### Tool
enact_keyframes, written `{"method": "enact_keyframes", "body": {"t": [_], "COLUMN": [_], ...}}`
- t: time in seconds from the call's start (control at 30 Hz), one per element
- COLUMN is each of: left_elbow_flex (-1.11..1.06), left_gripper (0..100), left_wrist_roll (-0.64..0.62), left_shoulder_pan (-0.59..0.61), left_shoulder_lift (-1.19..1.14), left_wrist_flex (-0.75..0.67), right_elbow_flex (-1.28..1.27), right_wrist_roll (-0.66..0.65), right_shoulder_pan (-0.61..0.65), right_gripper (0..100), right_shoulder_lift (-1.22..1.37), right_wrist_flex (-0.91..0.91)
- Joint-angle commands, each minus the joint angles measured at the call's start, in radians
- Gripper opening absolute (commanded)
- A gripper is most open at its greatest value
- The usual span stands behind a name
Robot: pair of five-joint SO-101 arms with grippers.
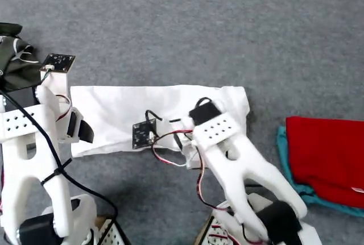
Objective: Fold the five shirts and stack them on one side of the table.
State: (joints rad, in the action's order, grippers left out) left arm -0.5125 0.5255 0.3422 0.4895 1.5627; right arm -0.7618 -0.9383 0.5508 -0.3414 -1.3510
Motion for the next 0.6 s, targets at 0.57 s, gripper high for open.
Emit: {"method": "enact_keyframes", "body": {"t": [0.57], "left_elbow_flex": [0.074], "left_gripper": [26], "left_wrist_roll": [-0.025], "left_shoulder_pan": [-0.003], "left_shoulder_lift": [0.031], "left_wrist_flex": [0.054], "right_elbow_flex": [0.593], "right_wrist_roll": [0.012], "right_shoulder_pan": [-0.081], "right_gripper": [0.6], "right_shoulder_lift": [0.536], "right_wrist_flex": [0.049]}}
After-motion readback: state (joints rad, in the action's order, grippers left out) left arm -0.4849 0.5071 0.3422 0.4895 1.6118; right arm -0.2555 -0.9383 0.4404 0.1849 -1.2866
